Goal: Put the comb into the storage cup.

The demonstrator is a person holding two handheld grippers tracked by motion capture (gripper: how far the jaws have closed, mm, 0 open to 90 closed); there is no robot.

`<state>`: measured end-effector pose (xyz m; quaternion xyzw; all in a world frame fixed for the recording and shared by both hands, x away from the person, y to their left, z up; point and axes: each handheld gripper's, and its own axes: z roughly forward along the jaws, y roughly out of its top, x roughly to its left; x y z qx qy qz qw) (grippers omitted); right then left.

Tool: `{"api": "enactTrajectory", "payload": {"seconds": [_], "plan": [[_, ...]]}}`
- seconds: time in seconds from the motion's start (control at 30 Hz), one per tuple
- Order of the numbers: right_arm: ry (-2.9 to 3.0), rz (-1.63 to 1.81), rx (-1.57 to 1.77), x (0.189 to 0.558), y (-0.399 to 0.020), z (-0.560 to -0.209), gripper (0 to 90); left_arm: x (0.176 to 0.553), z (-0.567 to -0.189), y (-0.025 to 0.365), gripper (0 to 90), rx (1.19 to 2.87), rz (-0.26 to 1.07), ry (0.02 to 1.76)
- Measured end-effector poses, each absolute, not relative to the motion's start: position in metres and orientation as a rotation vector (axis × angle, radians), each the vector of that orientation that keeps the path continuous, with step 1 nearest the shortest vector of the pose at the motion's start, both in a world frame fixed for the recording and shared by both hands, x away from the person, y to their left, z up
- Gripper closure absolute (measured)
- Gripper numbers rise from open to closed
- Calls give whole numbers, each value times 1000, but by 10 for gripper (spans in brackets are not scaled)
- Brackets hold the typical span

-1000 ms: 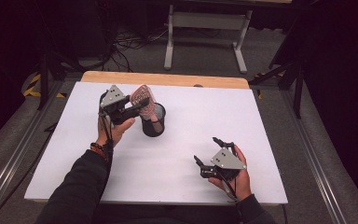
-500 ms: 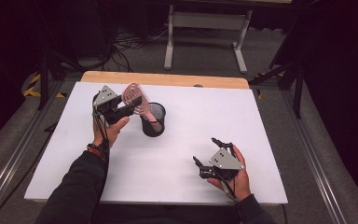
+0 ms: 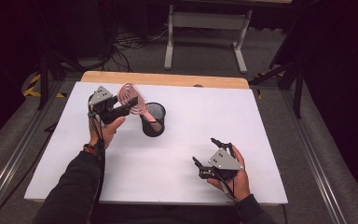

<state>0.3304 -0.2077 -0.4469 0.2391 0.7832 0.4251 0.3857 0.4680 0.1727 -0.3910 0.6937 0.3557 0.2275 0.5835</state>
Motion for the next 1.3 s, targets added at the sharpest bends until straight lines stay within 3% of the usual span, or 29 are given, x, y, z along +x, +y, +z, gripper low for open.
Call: {"api": "enactTrajectory", "payload": {"seconds": [0.7, 1.3], "plan": [[2005, 1077, 605, 330, -207, -447, 138, 466, -389, 181, 466, 1628, 554, 820], [2006, 1080, 602, 330, -207, -447, 139, 458, -381, 180, 305, 1652, 623, 806]]}}
